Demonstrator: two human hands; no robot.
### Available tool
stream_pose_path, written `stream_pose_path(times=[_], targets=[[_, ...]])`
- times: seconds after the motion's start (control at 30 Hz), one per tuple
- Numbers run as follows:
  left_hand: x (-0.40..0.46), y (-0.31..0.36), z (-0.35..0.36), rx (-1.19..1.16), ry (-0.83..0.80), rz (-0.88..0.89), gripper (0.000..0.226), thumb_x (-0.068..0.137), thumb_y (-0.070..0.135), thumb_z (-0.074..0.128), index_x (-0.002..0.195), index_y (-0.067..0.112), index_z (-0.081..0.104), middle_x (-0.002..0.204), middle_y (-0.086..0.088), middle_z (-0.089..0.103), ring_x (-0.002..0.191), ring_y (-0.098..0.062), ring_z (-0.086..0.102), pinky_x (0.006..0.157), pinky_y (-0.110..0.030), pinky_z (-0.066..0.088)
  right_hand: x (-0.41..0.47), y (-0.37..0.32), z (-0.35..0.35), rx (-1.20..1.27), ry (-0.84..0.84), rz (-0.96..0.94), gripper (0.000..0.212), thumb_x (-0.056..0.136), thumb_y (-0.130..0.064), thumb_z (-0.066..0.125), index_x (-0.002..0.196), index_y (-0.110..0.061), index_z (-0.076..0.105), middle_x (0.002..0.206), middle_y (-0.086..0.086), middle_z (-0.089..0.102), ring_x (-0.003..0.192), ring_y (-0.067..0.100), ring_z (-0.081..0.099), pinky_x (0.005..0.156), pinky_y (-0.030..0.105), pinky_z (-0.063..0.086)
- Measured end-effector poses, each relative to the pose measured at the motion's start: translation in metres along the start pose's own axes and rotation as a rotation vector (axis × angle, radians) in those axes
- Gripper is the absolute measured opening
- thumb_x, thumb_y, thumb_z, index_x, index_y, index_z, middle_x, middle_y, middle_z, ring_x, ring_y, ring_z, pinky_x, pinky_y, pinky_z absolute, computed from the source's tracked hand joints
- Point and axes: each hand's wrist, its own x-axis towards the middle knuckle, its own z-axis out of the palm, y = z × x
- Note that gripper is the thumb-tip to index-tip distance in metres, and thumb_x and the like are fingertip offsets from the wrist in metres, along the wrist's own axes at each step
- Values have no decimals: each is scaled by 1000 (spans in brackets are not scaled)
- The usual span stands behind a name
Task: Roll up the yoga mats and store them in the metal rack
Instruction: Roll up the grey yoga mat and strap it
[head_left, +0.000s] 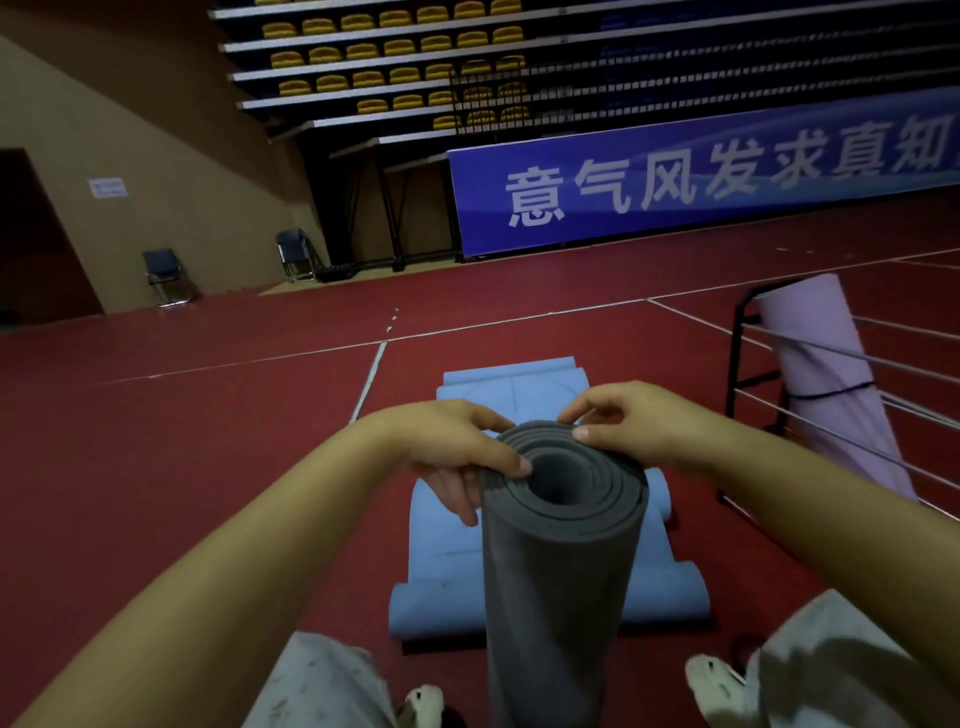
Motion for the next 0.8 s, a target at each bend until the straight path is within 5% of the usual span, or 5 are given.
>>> stream_pose_path(times=[0.1, 0.23, 0.37, 0.6, 0.8], targets=[[0, -4, -2, -56, -67, -26, 56, 77, 33, 76, 123, 16, 49, 75, -18, 69, 68, -35, 68, 80, -44, 58, -7, -5, 8, -102, 10, -35, 25, 85, -32, 68, 110, -30, 64, 111, -10, 64, 102, 11, 60, 89, 28, 49], [-3, -10, -3, -67, -50, -40, 64, 59, 42, 81, 110, 12, 56, 77, -20, 67, 68, -34, 67, 74, -41, 58, -17, -17, 11, -172, -56, -7, 59, 71, -38, 80, 124, -30, 55, 119, -11, 56, 97, 9, 58, 78, 20, 46], [-2, -7, -6, 62, 1, -52, 44, 73, 30, 80, 108, 14, 58, 104, -8, 64, 88, -20, 66, 74, -39, 59, -16, -30, 14, -301, -68, 27, 68, 73, -35, 79, 133, -28, 46, 122, -6, 54, 93, 11, 55, 71, 19, 43], [5, 12, 9, 139, 19, -110, 43, 81, 27, 70, 111, 6, 48, 110, -14, 57, 81, -31, 70, 55, -33, 57, -12, -35, 16, -244, -265, 231, 24, 85, -27, 63, 105, -25, 49, 91, 3, 58, 75, 18, 63, 60, 34, 59], [4, 31, 1, 125, 191, 1, 27, 79, 19, 70, 90, 0, 55, 80, -9, 55, 54, -20, 60, 41, -23, 49, -1, -49, -10, -346, -202, 189, 27, 80, -27, 73, 102, -15, 62, 90, 4, 62, 72, 17, 64, 50, 24, 49]])
